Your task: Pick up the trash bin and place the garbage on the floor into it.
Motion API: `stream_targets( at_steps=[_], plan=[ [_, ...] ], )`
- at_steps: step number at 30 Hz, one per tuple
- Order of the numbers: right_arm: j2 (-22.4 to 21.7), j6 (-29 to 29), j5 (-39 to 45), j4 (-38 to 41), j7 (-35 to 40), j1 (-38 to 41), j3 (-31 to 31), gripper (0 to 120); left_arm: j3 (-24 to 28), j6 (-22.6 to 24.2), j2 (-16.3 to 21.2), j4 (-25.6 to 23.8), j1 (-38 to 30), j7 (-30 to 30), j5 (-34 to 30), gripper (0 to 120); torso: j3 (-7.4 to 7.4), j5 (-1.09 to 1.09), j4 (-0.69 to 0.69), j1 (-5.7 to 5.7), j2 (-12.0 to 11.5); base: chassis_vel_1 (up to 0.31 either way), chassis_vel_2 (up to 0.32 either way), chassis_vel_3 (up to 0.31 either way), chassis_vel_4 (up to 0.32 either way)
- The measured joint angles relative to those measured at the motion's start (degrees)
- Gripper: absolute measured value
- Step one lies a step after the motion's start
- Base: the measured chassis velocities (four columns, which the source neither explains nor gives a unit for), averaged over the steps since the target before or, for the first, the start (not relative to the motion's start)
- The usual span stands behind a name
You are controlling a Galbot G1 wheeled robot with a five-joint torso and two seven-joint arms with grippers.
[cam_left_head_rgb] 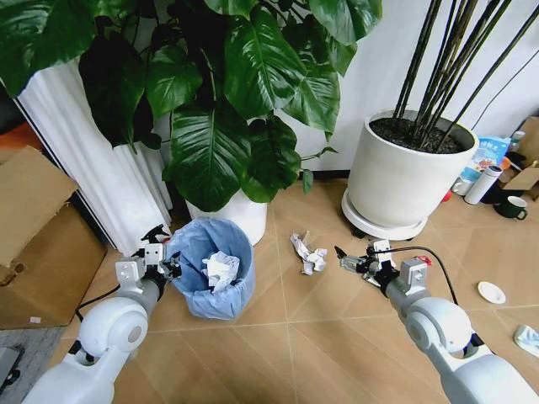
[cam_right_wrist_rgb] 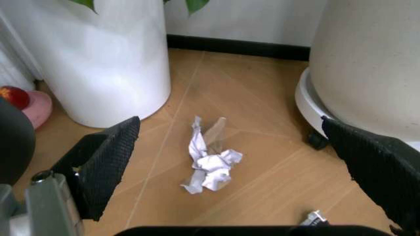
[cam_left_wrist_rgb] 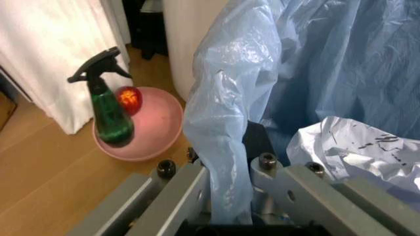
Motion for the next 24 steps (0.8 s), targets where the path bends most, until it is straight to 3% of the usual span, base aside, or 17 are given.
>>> stream_targets(
  at_steps=[24],
  plan=[
    [0.51,0.95,-1.03,1.57,-0.55,-2.75,0.99,100,0.10,-0.32,-0.13,-1.53,1.63,-0.14,0.48,0,0.01,-0.01,0.00,0.01,0.00,-0.130,-0.134,0.127,0.128]
  ],
)
